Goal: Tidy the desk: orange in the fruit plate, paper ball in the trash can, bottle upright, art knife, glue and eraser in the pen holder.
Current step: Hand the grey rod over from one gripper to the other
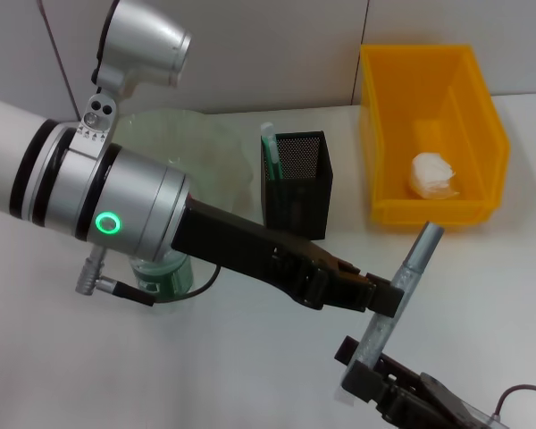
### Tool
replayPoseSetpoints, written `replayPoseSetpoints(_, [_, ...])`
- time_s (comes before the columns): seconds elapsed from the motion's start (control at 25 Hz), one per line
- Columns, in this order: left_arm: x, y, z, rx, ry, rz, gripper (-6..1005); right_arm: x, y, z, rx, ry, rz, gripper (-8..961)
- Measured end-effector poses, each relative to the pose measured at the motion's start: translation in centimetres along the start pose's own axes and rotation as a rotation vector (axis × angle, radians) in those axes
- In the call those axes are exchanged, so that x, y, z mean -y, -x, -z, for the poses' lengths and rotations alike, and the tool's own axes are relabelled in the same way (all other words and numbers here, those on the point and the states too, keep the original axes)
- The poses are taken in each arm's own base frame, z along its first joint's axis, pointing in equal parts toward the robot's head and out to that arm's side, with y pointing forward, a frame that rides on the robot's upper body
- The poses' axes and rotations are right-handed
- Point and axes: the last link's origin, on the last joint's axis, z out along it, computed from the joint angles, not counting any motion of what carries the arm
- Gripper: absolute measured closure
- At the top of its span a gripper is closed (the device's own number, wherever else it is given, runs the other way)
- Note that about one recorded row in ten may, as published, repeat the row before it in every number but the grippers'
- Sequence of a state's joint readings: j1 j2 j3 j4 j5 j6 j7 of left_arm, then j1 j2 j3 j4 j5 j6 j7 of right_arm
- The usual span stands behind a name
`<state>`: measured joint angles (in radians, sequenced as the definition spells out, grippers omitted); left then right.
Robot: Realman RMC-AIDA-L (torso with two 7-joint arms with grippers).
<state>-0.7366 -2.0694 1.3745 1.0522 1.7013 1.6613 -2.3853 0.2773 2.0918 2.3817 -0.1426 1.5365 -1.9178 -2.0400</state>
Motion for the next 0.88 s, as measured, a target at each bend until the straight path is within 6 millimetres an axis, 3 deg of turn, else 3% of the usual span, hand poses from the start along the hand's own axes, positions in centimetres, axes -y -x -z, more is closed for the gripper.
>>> replayPoseSetpoints(0.2, [-0.07, -0.04, 0.01, -0.002, 0.003, -0.002, 880, 0.0, -0.01, -0.1, -0.001, -0.002, 0.001, 192])
replayPoseSetpoints(0.44, [-0.09, -0.01, -0.02, 0.001, 0.004, -0.002, 880, 0.14, -0.04, -0.11, -0.004, -0.011, 0.0, 401])
replayPoseSetpoints(0.88, [-0.09, 0.0, -0.09, 0.002, 0.006, -0.004, 880, 0.26, 0.05, -0.37, -0.018, -0.015, 0.014, 456])
